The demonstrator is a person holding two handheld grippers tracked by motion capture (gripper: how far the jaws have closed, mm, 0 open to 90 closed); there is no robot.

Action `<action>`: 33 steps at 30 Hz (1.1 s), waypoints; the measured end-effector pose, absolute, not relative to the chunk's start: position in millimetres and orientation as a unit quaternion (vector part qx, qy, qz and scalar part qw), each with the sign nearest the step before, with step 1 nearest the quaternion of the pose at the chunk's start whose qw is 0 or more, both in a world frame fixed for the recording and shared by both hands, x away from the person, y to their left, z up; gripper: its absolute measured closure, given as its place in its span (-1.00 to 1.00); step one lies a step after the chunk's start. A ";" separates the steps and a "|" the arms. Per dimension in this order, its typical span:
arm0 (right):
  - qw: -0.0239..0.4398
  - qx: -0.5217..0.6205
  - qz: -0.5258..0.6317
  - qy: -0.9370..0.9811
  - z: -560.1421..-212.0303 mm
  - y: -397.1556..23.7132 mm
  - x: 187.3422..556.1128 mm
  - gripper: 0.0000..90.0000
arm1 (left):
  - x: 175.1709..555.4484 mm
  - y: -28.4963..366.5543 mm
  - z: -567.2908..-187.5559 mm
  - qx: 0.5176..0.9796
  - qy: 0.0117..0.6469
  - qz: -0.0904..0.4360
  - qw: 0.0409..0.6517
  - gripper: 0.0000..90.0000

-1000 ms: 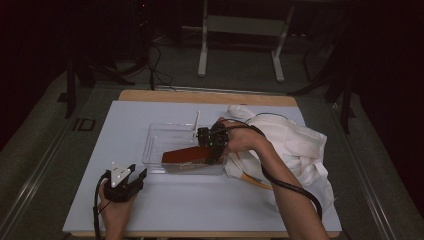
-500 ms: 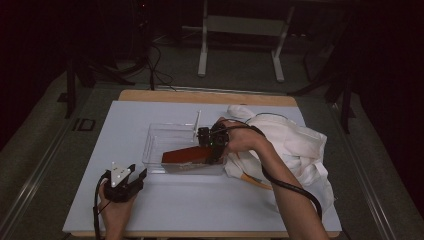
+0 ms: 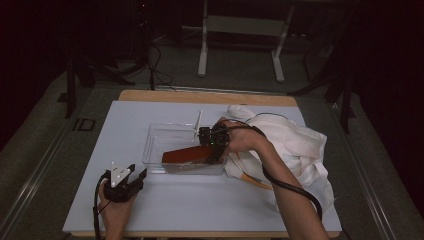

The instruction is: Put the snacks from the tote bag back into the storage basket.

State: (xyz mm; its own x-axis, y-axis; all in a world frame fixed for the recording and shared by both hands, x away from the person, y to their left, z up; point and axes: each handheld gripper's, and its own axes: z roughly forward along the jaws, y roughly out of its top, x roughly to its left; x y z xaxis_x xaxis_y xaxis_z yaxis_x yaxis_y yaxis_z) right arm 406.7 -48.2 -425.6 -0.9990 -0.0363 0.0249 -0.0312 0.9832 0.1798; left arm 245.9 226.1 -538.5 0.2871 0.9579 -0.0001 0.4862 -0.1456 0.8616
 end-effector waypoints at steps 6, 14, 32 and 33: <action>0.001 0.011 -0.072 -0.997 -429.6 -49.6 408.3 -0.14 | 246.0 226.1 -538.6 0.696 0.519 0.296 0.399 0.18; -0.002 -0.002 -0.069 -0.998 -432.1 -49.9 409.5 -0.21 | 245.9 226.0 -538.6 0.696 0.518 0.296 0.400 0.17; 0.025 -0.007 -0.093 -0.995 -422.4 -59.5 407.4 -0.36 | 246.0 225.8 -538.7 0.696 0.519 0.297 0.399 0.17; 0.024 -0.010 -0.096 -0.995 -420.7 -60.5 406.4 -0.36 | 245.9 225.8 -538.7 0.696 0.518 0.297 0.399 0.17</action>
